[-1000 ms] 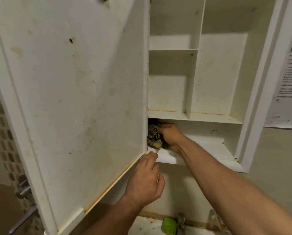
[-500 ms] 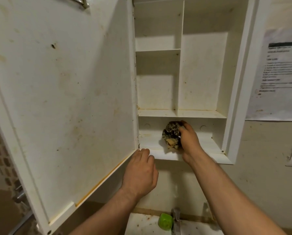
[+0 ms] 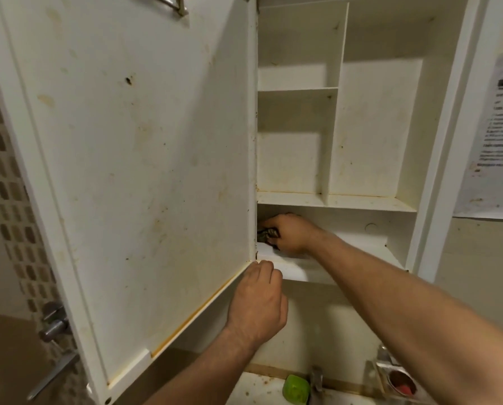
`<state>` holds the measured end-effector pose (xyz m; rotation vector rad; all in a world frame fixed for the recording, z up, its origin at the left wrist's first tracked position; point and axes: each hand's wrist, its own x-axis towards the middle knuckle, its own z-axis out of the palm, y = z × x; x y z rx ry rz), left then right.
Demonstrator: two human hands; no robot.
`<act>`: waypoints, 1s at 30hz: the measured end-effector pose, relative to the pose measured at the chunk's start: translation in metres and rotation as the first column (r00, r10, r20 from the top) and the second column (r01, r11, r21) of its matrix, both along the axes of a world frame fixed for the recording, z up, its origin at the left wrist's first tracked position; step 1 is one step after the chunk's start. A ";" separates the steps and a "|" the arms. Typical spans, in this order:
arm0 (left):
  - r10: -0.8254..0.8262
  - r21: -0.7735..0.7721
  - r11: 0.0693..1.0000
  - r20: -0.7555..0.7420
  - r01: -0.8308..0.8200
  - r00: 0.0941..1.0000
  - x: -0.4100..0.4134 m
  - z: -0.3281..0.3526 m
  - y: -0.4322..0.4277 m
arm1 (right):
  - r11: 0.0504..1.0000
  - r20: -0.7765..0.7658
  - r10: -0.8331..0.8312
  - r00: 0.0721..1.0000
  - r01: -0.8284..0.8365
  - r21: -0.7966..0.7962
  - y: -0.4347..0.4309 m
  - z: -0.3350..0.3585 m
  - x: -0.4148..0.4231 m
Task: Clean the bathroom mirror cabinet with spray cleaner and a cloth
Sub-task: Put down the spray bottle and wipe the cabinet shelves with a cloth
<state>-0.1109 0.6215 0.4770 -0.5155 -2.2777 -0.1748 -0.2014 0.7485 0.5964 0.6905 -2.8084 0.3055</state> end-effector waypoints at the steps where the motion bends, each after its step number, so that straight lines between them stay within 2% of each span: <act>1: 0.002 -0.003 1.000 0.004 -0.002 1.000 0.000 0.001 0.000 | 0.991 0.014 -0.020 1.000 0.018 0.134 -0.001 0.007 0.002; 4: 0.008 -0.054 0.999 0.036 -0.006 0.999 0.003 0.007 -0.001 | 0.890 0.026 -0.135 0.991 0.109 0.443 -0.019 0.025 0.019; 6: 0.024 -0.100 0.995 0.072 -0.017 0.997 0.008 0.012 -0.002 | 0.755 -0.034 -0.253 0.967 0.219 0.618 -0.029 0.035 0.031; 7: 0.034 -0.124 0.992 0.089 -0.023 0.995 0.012 0.014 -0.004 | 0.650 -0.089 -0.299 0.950 0.271 0.709 -0.028 0.037 0.039; 9: 0.032 -0.165 0.986 0.127 -0.011 0.991 0.016 0.016 -0.005 | 0.491 -0.139 -0.380 0.914 0.327 0.807 -0.012 0.034 0.055; 10: 0.031 -0.168 0.986 0.141 -0.007 0.990 0.018 0.018 -0.005 | 0.522 -0.155 -0.392 0.907 0.358 0.774 0.003 0.030 0.064; 11: 0.039 -0.170 0.985 0.151 -0.013 0.988 0.019 0.020 -0.004 | 0.634 -0.155 -0.396 0.905 0.392 0.667 0.021 0.024 0.071; 12: 0.048 -0.175 0.984 0.164 -0.019 0.985 0.020 0.022 -0.001 | 0.773 -0.132 -0.413 0.901 0.424 0.472 0.042 0.021 0.080; 13: 0.062 -0.185 0.982 0.174 -0.030 0.983 0.019 0.024 0.001 | 0.870 -0.086 -0.434 0.897 0.442 0.221 0.061 0.018 0.089; 14: 0.068 -0.187 0.982 0.186 -0.032 0.980 0.019 0.025 0.007 | 0.890 0.002 -0.454 0.891 0.453 -0.048 0.082 0.013 0.101; 15: 0.086 -0.177 0.983 0.192 -0.052 0.978 0.018 0.025 0.007 | 0.849 0.093 -0.422 0.902 0.429 -0.308 0.096 0.008 0.108; 16: 0.105 -0.166 0.983 0.198 -0.072 0.975 0.017 0.026 0.010 | 0.746 0.173 -0.368 0.914 0.401 -0.531 0.109 0.004 0.117; 17: 0.119 -0.166 0.982 0.202 -0.086 0.972 0.017 0.026 0.014 | 0.612 0.232 -0.318 0.919 0.386 -0.690 0.119 0.000 0.126; 18: 0.138 -0.173 0.980 0.207 -0.103 0.969 0.017 0.027 0.017 | 0.513 0.250 -0.299 0.921 0.376 -0.772 0.124 -0.002 0.134; 19: 0.153 -0.179 0.977 0.212 -0.116 0.965 0.017 0.028 0.020 | 0.487 0.223 -0.311 0.924 0.357 -0.797 0.128 -0.003 0.139; 21: 0.172 -0.191 0.973 0.215 -0.131 0.961 0.017 0.030 0.027 | 0.535 0.083 -0.412 0.907 0.315 -0.784 0.134 -0.006 0.145; 23: 0.181 -0.187 0.972 0.210 -0.142 0.961 0.018 0.032 0.032 | 0.528 -0.043 -0.495 0.868 0.261 -0.808 0.136 -0.004 0.150; 25: 0.179 -0.177 0.974 0.215 -0.142 0.960 0.019 0.030 0.035 | 0.514 -0.050 -0.535 0.843 0.278 -0.811 0.135 -0.001 0.152; 26: 0.174 -0.171 0.976 0.215 -0.138 0.961 0.020 0.028 0.036 | 0.438 -0.013 -0.557 0.831 0.280 -0.854 0.135 0.000 0.152; 27: 0.162 -0.158 0.979 0.207 -0.130 0.965 0.019 0.027 0.038 | 0.303 0.034 -0.581 0.813 0.254 -0.919 0.135 0.001 0.150; 28: 0.146 -0.145 0.982 0.203 -0.118 0.968 0.018 0.025 0.040 | 0.073 0.139 -0.555 0.820 0.215 -0.974 0.135 0.003 0.149; 29: 0.122 -0.134 0.986 0.205 -0.095 0.971 0.018 0.024 0.041 | -0.199 0.260 -0.455 0.852 0.187 -0.962 0.134 0.005 0.150; 30: 0.089 -0.122 0.991 0.207 -0.064 0.974 0.017 0.024 0.042 | -0.440 0.337 -0.271 0.902 0.196 -0.877 0.130 0.005 0.150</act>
